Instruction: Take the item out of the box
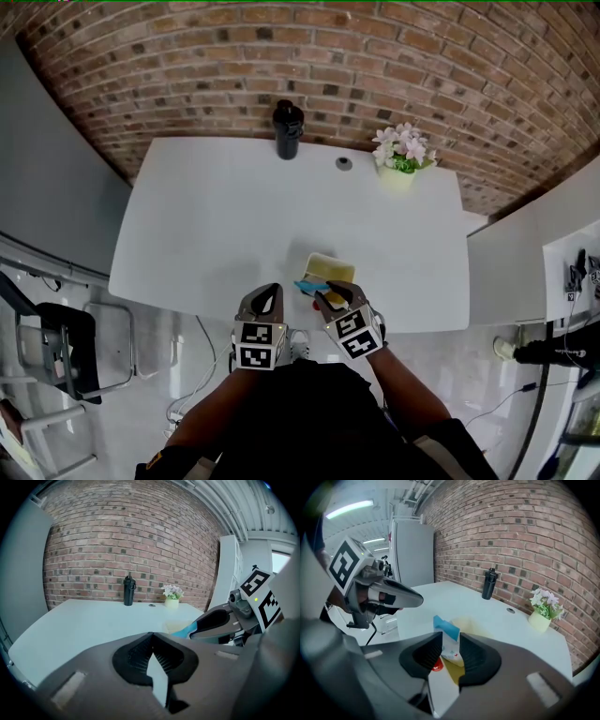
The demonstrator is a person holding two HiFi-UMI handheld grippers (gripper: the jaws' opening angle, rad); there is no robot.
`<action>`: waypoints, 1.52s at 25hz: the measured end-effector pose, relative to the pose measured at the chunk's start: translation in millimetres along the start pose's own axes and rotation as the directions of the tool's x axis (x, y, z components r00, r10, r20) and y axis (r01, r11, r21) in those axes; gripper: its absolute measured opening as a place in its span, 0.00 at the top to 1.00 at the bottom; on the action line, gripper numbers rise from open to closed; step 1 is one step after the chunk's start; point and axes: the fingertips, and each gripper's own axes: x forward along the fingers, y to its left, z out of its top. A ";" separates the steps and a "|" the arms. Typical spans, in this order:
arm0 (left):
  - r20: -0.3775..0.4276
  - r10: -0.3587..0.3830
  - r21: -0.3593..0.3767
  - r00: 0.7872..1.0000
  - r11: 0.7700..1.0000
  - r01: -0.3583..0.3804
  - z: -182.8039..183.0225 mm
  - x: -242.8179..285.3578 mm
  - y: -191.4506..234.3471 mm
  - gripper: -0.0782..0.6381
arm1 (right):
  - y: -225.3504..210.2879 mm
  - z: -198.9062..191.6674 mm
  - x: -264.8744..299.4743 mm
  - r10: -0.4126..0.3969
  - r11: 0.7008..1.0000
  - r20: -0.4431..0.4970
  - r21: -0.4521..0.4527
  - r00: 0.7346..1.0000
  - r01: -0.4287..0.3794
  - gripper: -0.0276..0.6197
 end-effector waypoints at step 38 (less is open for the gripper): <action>0.139 -0.168 0.184 0.976 0.973 0.142 54.2 -64.4 -25.8 0.88 | 21.2 72.2 -94.6 -0.317 0.936 0.228 0.234 0.920 0.265 0.93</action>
